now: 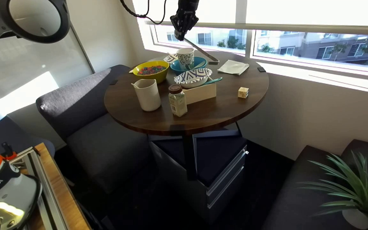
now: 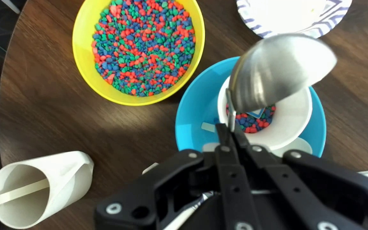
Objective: Use the silver ladle to place cereal from the yellow bowl into the coffee cup.
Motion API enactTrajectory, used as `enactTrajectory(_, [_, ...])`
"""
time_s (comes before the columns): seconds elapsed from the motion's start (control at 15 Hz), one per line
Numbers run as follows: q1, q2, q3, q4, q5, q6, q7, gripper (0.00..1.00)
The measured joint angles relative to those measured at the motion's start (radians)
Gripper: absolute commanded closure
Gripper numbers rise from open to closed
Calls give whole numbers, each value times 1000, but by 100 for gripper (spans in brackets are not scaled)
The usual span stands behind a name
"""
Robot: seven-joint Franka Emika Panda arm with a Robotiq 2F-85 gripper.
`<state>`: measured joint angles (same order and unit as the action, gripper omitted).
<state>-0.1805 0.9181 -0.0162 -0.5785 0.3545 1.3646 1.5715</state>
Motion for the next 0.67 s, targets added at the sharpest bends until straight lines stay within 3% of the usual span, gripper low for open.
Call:
enactTrajectory(0.27, [84,-38,-51,3,-141,0,22,99])
enactTrajectory(0.67, [283,-62,-128,-13,-381,-11,24,99])
